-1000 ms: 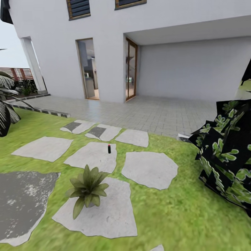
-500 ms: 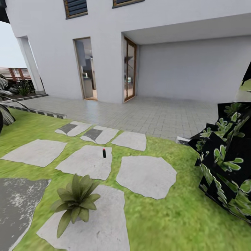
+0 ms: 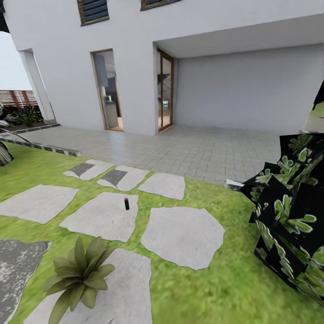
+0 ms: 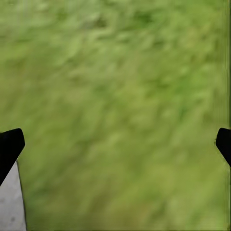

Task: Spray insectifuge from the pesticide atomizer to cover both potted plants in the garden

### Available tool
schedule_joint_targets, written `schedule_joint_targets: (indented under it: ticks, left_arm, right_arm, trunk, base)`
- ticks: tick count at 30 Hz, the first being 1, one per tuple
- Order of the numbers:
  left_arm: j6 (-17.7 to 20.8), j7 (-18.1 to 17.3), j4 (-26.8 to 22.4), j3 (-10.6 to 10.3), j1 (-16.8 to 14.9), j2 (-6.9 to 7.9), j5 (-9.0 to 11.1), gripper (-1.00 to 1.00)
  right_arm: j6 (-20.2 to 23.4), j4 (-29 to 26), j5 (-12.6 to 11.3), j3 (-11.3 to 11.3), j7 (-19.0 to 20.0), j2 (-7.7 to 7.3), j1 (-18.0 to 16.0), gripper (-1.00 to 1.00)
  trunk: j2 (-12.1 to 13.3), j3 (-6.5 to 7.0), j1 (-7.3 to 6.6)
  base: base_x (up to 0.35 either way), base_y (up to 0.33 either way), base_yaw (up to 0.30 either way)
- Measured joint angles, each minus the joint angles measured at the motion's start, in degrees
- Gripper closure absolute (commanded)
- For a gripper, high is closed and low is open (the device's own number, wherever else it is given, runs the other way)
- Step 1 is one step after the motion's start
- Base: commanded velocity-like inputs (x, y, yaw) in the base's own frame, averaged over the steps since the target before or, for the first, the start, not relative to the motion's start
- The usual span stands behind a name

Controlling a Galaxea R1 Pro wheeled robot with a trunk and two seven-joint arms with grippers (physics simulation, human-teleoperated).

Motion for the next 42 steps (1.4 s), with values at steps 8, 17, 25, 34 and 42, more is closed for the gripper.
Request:
schedule_joint_targets:
  ticks: [8, 17, 25, 34, 42]
  left_arm:
    - [-0.03, 0.00, 0.00, 0.00, -0.03, 0.00, 0.00, -1.00]
    - [-0.03, 0.00, 0.00, -0.01, -0.04, 0.00, 0.00, -1.00]
    - [-0.05, 0.00, -0.01, -0.04, -0.01, 0.00, 0.01, -1.00]
    - [-0.06, 0.00, 0.00, -0.02, -0.01, 0.00, 0.07, -1.00]
    - [-0.03, 0.00, -0.01, -0.06, -0.01, 0.00, 0.08, -1.00]
  right_arm:
    - [0.00, 0.00, 0.00, 0.00, 0.00, 0.00, -0.01, -1.00]
    - [0.00, 0.00, 0.00, 0.00, 0.07, 0.00, -0.03, -1.00]
    - [0.00, 0.00, 0.00, 0.01, 0.15, 0.00, -0.01, -1.00]
    - [0.00, 0.00, 0.00, 0.01, 0.15, 0.00, 0.00, -1.00]
    - [0.00, 0.01, -0.07, 0.02, 0.15, 0.08, -0.03, -1.00]
  trunk:
    - [0.00, 0.00, 0.00]
    - [0.00, 0.00, 0.00]
    - [0.00, 0.00, 0.00]
    - [0.00, 0.00, 0.00]
    - [0.00, 0.00, 0.00]
  base:
    - [0.235, -0.205, 0.000]
    - [0.230, -0.219, 0.000]
    - [0.218, -0.229, 0.000]
    - [0.216, -0.230, 0.000]
    - [0.216, -0.230, 0.125]
